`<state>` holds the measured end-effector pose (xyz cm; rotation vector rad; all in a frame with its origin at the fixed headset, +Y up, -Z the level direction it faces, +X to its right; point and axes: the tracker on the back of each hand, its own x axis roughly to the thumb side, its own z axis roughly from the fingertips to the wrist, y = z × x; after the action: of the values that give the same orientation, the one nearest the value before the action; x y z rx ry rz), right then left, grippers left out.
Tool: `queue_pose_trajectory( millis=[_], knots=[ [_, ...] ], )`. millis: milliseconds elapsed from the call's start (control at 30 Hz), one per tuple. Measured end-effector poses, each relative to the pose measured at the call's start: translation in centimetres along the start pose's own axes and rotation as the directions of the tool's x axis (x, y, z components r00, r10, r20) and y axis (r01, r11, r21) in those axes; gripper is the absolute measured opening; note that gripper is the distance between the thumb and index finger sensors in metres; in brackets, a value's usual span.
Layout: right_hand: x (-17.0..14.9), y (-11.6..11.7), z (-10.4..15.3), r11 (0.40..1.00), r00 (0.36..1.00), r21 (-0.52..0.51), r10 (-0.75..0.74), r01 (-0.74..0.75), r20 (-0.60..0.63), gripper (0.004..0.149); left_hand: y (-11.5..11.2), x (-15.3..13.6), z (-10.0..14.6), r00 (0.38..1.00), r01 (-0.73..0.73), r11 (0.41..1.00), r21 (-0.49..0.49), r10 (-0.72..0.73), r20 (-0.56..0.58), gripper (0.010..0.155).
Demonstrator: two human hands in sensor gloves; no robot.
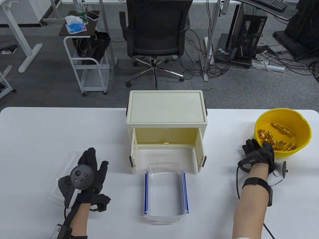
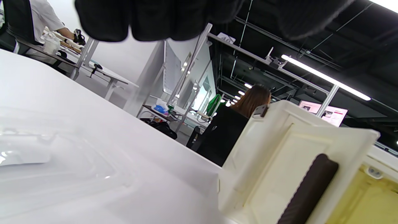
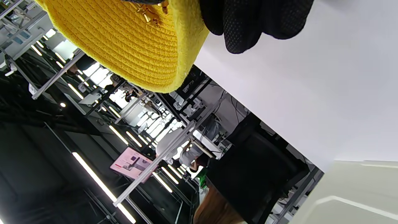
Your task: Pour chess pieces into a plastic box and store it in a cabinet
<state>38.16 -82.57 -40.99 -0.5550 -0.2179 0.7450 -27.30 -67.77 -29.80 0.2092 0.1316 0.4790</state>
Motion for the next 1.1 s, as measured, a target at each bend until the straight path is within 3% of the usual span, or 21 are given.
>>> queue_pose_trajectory(
  millis=[200, 433, 600, 767, 900, 1000, 1100],
  knots=[
    [-0.5, 3.3, 3.5, 0.992, 0.993, 0.063, 0.113, -0.112, -0.021, 0.080, 0.4, -0.4, 0.0, 0.999, -0.045, 0.999, 0.008, 0.045, -0.014, 0.072],
    [0.8, 10.4, 9.0, 0.928, 0.963, 0.268, 0.270, -0.260, 0.000, 0.079, 0.9, -0.5, 0.2, 0.994, -0.112, 0.994, 0.012, 0.112, -0.009, 0.072],
    [1.7, 15.4, 14.1, 0.808, 0.882, 0.365, 0.461, -0.463, 0.096, 0.078, 1.1, -0.6, 0.2, 0.991, -0.132, 0.991, 0.017, 0.132, -0.003, 0.072],
    [1.0, 18.3, 18.2, 0.682, 0.815, 0.469, 0.554, -0.562, 0.171, 0.078, 1.2, -0.6, 0.2, 0.988, -0.157, 0.988, 0.010, 0.157, 0.004, 0.072],
    [-0.3, 18.8, 20.5, 0.554, 0.717, 0.495, 0.657, -0.669, 0.234, 0.076, 1.1, -0.4, 0.3, 0.988, -0.154, 0.988, 0.002, 0.154, 0.009, 0.072],
    [-1.2, 18.4, 21.4, 0.485, 0.657, 0.497, 0.707, -0.719, 0.260, 0.073, 1.1, -0.5, 0.2, 0.987, -0.160, 0.987, 0.001, 0.160, 0.011, 0.072],
    [-1.9, 17.8, 22.1, 0.376, 0.562, 0.496, 0.770, -0.782, 0.303, 0.070, 1.1, -0.6, 0.2, 0.986, -0.169, 0.986, 0.004, 0.169, 0.008, 0.072]
  ],
)
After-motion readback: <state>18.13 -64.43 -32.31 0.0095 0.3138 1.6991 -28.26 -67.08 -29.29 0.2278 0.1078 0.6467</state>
